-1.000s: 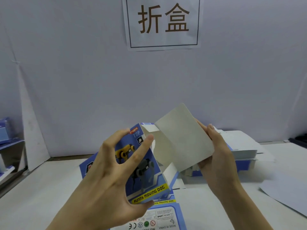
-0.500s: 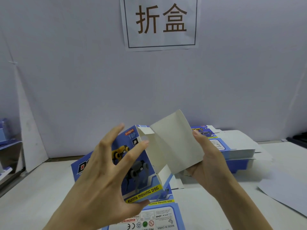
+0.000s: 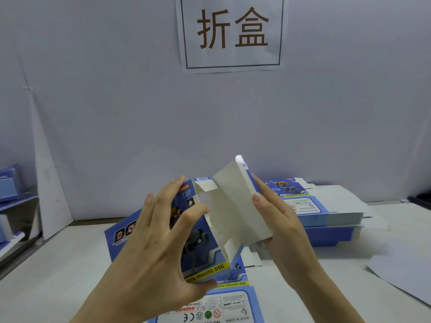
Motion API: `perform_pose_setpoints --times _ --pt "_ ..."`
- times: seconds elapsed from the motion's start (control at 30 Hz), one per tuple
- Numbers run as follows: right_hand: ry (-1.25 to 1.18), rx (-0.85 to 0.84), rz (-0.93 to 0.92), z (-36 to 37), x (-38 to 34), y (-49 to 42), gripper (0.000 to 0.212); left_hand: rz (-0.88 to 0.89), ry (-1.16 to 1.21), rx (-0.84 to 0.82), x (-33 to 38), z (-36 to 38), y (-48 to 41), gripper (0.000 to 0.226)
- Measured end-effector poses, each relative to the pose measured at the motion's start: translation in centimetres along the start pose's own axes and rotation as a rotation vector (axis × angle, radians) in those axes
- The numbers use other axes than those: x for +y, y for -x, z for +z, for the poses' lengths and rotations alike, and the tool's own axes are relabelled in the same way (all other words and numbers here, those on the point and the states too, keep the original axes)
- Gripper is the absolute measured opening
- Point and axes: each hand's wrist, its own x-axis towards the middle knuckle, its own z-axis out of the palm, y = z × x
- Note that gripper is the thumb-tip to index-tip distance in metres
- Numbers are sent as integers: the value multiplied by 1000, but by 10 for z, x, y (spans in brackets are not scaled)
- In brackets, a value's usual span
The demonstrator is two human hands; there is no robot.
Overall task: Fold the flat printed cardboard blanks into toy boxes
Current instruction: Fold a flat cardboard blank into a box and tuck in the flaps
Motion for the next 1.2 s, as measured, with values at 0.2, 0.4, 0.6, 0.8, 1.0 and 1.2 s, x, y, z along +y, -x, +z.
perform_pose_setpoints --times 0.2,0.4,0.6,0.8,1.0,1.2 --pt "271 -149 -170 35 3 15 46 -28 15 59 1 -3 0 86" --pt "384 -174 -158 38 -2 17 48 -28 65 114 6 -2 -2 92" --pt "205 -375 -134 29 -1 16 74 -59 64 107 1 -8 0 88" --pt "259 -179 -353 27 8 15 36 -151 101 163 -10 -11 -1 93" --pt "392 -162 -455 43 26 19 51 -181 66 192 -13 -10 1 107" --pt "404 -176 -398 38 24 18 46 -96 14 174 -11 -5 -1 111"
